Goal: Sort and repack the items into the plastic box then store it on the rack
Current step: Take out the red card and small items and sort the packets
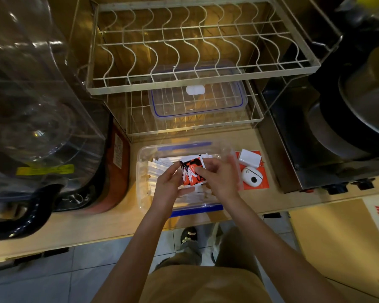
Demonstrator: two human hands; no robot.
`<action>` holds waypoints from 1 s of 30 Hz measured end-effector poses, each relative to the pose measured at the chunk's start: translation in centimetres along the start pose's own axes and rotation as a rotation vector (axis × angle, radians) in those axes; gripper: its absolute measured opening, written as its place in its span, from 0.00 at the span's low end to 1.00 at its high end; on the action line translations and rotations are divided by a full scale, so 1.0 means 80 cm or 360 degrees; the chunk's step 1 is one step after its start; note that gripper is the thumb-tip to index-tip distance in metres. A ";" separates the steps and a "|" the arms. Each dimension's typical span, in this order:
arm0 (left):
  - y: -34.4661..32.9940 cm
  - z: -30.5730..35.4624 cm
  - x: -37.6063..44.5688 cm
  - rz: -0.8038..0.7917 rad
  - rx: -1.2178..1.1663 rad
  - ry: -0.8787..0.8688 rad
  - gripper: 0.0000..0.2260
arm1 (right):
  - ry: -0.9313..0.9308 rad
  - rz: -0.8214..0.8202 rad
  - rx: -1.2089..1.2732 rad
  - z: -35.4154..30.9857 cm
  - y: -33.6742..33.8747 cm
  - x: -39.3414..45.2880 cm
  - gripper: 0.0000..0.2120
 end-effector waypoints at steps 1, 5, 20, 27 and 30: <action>-0.001 -0.001 -0.001 -0.0004 0.0045 -0.0014 0.09 | 0.0014 0.0019 -0.0024 0.000 -0.002 -0.003 0.10; -0.007 -0.003 -0.002 -0.0023 0.0128 -0.0068 0.11 | 0.0048 0.0026 -0.0009 -0.001 -0.007 -0.007 0.15; 0.002 0.006 0.003 -0.0091 0.0279 -0.0034 0.13 | 0.0554 -0.0694 -0.0915 -0.019 0.027 -0.004 0.48; -0.007 0.004 -0.003 -0.0186 0.0304 0.0055 0.05 | 0.0653 -0.0723 -0.1163 -0.017 0.021 -0.003 0.41; -0.009 -0.001 -0.003 -0.0130 0.0210 0.0107 0.10 | 0.0635 -0.0681 -0.1100 -0.014 0.021 -0.003 0.41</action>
Point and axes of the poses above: each hand's wrist, its own x-axis towards the middle knuckle, its own y-axis out of the back of the hand, z = x × y, the point moved 1 cm from there along x, towards the middle knuckle, and after that the axes turned 4 degrees about z, right-handed, at the moved point
